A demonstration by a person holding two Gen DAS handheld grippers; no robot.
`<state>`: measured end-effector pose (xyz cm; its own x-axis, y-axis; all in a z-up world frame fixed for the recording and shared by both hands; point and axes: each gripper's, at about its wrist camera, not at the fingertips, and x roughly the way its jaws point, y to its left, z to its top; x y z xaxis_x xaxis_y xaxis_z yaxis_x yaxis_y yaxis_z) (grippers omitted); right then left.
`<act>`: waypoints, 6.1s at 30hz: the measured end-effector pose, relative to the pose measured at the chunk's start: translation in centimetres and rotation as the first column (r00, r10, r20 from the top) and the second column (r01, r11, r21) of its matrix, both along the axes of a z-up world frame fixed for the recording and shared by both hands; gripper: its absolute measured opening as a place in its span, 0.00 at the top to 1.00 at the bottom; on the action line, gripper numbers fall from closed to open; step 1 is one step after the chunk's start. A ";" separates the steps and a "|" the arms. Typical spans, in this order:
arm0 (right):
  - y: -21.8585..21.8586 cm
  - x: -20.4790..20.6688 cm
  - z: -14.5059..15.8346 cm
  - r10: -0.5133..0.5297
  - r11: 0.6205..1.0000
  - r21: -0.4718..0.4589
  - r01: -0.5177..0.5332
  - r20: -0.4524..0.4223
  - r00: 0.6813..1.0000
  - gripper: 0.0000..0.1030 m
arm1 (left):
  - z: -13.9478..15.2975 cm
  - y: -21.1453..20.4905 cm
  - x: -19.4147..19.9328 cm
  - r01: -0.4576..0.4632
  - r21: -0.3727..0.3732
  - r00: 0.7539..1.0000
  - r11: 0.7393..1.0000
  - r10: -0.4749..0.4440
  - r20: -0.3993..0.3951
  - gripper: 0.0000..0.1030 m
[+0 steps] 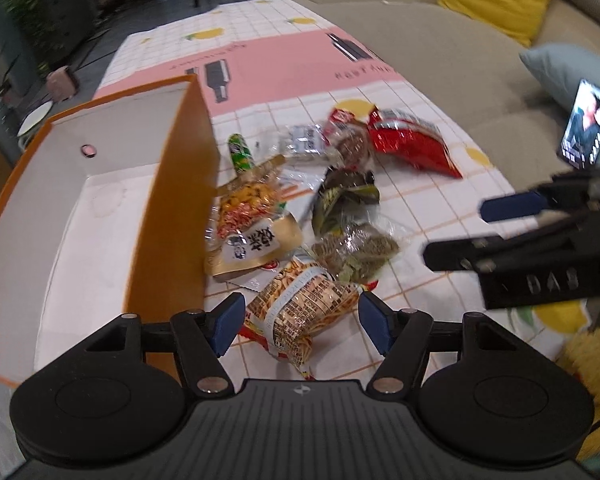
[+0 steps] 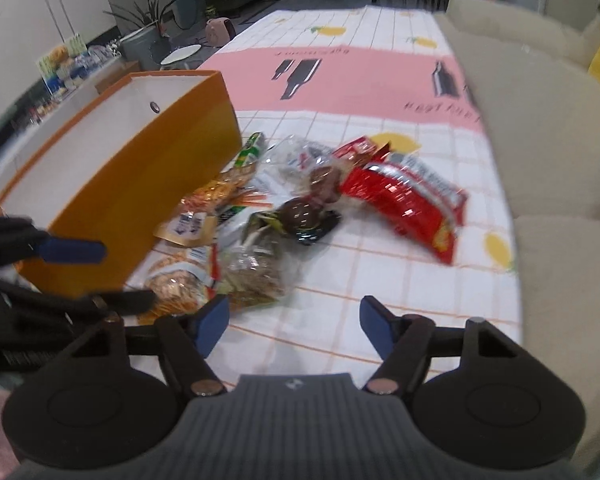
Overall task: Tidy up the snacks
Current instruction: 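Grasp the striped stick-snack bag with left tool while right tool grasps the clear greens bag, then carry both bags over the orange box and open both tools to drop them, then move both tools back from the box toward the remaining snacks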
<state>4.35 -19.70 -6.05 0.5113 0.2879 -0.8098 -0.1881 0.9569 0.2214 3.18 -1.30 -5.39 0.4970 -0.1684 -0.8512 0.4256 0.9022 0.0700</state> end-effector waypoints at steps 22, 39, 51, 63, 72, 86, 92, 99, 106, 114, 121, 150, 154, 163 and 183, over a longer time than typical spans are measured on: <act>3.7 5.8 -5.2 0.047 0.997 0.072 -0.040 -0.098 0.994 0.27 | -5.3 -1.6 1.5 0.115 0.192 0.993 0.975 -0.109 -0.040 0.23; 2.6 4.9 -6.0 0.034 0.998 0.057 -0.024 -0.165 0.986 0.54 | -5.9 -2.1 0.8 0.100 0.254 0.995 0.962 -0.104 0.004 0.39; -1.1 2.0 -4.2 -0.061 0.998 0.003 0.063 -0.173 0.983 0.54 | -3.1 -1.1 0.0 0.024 0.137 0.999 0.990 -0.029 0.036 0.48; -0.5 -0.7 0.0 -0.017 1.000 0.017 0.018 -0.068 0.998 0.55 | 3.1 1.2 -1.7 -0.059 -0.136 0.989 0.989 0.076 0.123 0.49; 1.2 -0.6 5.1 0.036 0.995 0.092 -0.041 0.054 0.998 0.56 | 8.7 3.5 -1.7 -0.105 -0.184 0.962 0.977 0.147 0.232 0.49; 14.1 4.7 10.4 0.378 0.916 0.083 -0.393 0.155 0.913 0.56 | 11.2 12.4 6.4 -0.273 -0.044 0.958 0.961 0.276 0.079 0.49; 19.7 7.5 9.1 0.491 0.869 0.015 -0.495 0.108 0.865 0.56 | 8.8 15.5 9.6 -0.268 0.017 0.962 0.963 0.269 -0.045 0.49; 24.0 8.7 6.0 0.604 0.794 -0.104 -0.599 0.020 0.797 0.56 | 4.9 17.0 11.3 -0.218 0.098 0.956 0.971 0.233 -0.179 0.49; 26.2 9.7 3.3 0.673 0.720 -0.148 -0.678 -0.090 0.734 0.56 | 1.9 17.7 12.2 -0.186 0.166 0.927 0.969 0.229 -0.299 0.49; 27.4 11.0 1.5 0.695 0.682 -0.164 -0.713 -0.160 0.701 0.56 | 0.0 17.5 12.7 -0.164 0.194 0.908 0.967 0.225 -0.353 0.49; 28.1 12.1 0.6 0.696 0.671 -0.167 -0.722 -0.192 0.692 0.54 | -0.5 17.1 13.1 -0.158 0.206 0.897 0.966 0.227 -0.379 0.48; 19.0 8.6 9.1 0.560 0.825 -0.147 -0.546 0.080 0.824 0.21 | 9.2 13.2 8.2 -0.200 0.050 0.979 0.979 0.201 -0.019 0.22; 15.8 6.8 9.4 0.480 0.876 -0.115 -0.469 0.110 0.870 0.21 | 10.8 10.7 7.1 -0.183 0.008 0.981 0.983 0.182 0.061 0.21; 8.2 2.6 8.7 0.282 0.958 -0.097 -0.269 0.169 0.944 0.21 | 11.0 5.7 3.9 -0.156 -0.106 0.975 0.982 0.170 0.142 0.21; -2.8 -0.9 0.8 -0.063 0.980 -0.178 0.093 0.170 0.983 0.21 | 1.6 -2.9 1.4 -0.057 -0.147 0.994 0.987 0.069 0.083 0.21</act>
